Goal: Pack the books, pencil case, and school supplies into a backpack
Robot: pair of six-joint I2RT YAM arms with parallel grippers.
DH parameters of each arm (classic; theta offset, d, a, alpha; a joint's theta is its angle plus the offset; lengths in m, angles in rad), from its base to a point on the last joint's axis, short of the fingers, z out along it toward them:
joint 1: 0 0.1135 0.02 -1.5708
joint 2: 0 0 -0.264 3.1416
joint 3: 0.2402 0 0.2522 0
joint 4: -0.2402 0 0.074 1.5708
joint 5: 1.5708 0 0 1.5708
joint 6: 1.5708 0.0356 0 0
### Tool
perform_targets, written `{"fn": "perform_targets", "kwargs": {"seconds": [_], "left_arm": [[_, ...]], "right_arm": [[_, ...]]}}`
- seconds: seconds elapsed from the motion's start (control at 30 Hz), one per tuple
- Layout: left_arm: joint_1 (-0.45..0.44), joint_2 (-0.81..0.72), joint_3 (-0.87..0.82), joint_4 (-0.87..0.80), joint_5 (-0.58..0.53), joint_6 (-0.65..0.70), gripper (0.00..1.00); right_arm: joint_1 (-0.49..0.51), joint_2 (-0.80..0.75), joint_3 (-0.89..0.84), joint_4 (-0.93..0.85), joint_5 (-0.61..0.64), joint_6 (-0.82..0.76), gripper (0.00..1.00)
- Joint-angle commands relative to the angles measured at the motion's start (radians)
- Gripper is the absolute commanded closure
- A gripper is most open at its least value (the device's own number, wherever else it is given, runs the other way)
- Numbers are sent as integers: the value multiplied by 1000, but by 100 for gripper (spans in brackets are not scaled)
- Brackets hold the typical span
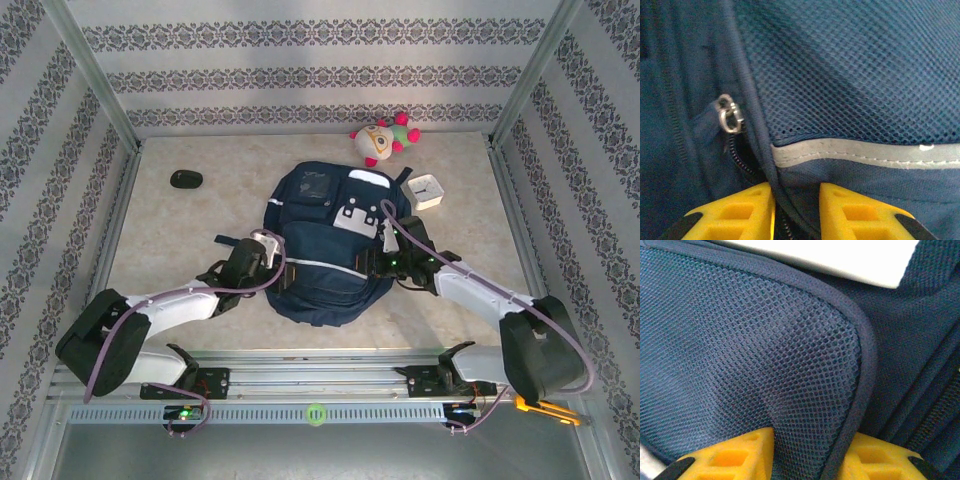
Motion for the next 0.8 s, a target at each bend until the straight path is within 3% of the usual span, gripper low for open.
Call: {"fn": "perform_targets", "kwargs": {"seconds": [0.0, 0.17, 0.37, 0.47, 0.53, 0.77], "left_arm": [[-88, 14, 5, 72, 129, 0, 71], [-104, -78, -10, 58, 114, 21, 64], [-49, -357, -72, -39, 23, 158, 43], [45, -461, -79, -108, 63, 335, 34], [130, -479, -32, -203, 190, 547, 33], [202, -389, 206, -581, 309, 981, 32]], "right_arm": [[-1, 61, 78, 119, -81, -92, 64], [-23, 67, 133, 72, -93, -179, 57], [-10, -145, 113, -25, 15, -448, 53], [27, -242, 105, -77, 5, -633, 53], [71, -277, 107, -106, -1, -753, 53], [144, -241, 156, -131, -9, -816, 53]]}}
